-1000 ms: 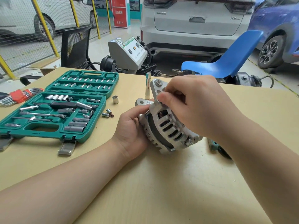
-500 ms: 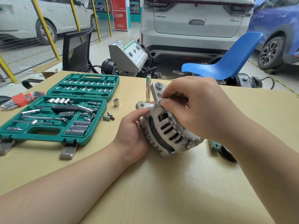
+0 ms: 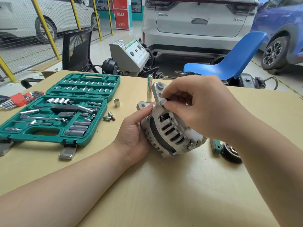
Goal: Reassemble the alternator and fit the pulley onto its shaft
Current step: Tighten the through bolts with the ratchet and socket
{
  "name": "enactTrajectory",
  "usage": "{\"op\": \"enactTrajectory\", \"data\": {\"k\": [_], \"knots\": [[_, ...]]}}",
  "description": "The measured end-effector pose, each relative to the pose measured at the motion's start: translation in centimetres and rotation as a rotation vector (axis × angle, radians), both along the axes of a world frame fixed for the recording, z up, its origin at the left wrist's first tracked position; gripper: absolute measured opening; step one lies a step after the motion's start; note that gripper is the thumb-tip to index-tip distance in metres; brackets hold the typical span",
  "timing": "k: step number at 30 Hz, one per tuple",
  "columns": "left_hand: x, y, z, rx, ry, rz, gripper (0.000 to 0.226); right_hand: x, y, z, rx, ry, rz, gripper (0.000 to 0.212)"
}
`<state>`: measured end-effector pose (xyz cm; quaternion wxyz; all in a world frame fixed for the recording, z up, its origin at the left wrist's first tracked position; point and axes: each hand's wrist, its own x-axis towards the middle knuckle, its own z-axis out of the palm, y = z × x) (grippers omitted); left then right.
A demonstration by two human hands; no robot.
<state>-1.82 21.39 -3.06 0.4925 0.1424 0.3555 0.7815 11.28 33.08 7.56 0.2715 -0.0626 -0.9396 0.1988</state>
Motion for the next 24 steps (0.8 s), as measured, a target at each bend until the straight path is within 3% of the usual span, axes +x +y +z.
{"op": "enactTrajectory", "data": {"k": [9,12,20,24], "knots": [[0.2,0.1,0.2,0.032,-0.008,0.01,0.032,-0.7,-2.3,-1.2,0.428,0.008,-0.2,0.016],[0.2,0.0,0.2,0.034,0.004,-0.004,0.034,-0.7,-2.9,-1.3,0.506,-0.036,-0.253,0.029],[0.2,-0.1,0.1,0.011,0.036,0.008,0.038,-0.7,-2.4,-1.1,0.459,-0.058,-0.326,0.049],[0.2,-0.1,0.2,0.001,0.043,0.006,0.039,-0.8,-1.5,-0.8,0.278,-0.047,-0.164,0.047]]}}
